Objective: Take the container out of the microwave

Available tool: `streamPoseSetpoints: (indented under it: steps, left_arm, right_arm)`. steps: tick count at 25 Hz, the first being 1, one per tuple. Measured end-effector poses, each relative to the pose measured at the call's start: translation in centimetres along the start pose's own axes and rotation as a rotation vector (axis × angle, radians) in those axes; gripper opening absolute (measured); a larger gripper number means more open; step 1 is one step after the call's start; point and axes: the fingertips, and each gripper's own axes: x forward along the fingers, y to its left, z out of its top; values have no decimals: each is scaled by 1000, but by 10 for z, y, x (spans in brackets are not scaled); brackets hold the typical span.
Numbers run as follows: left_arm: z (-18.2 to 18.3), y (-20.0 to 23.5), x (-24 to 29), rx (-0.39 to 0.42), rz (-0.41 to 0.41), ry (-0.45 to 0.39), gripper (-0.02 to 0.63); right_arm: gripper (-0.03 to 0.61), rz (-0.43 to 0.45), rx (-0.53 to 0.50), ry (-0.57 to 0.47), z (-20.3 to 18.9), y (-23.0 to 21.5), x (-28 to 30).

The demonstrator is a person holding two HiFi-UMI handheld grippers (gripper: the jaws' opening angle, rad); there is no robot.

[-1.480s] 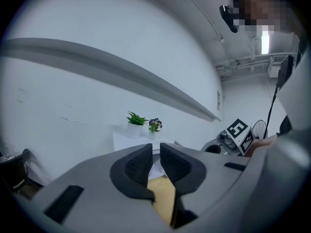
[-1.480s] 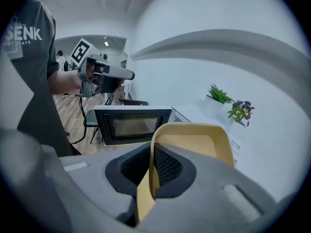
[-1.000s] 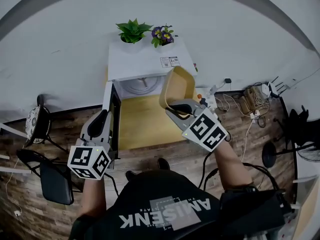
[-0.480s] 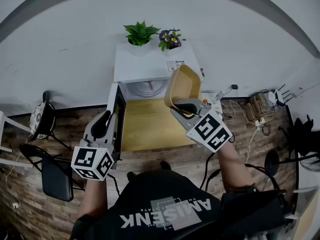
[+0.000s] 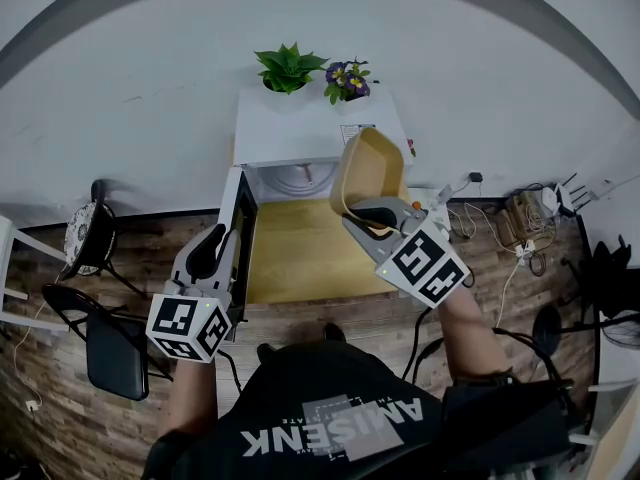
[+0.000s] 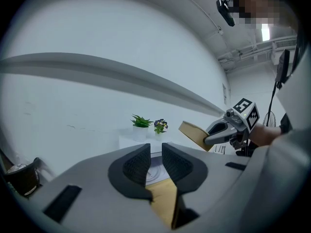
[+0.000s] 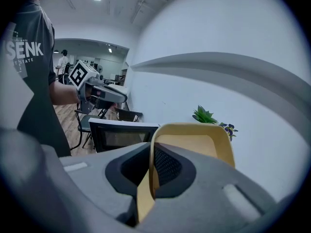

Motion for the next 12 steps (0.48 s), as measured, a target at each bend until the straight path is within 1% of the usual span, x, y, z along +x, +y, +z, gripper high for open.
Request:
streamPoseSetpoints:
  steps: [12]
  left_arm:
    - [-1,-1,0,-12,-6,-8,71]
  right_arm:
    - [17,12,14,-7,0,0,0]
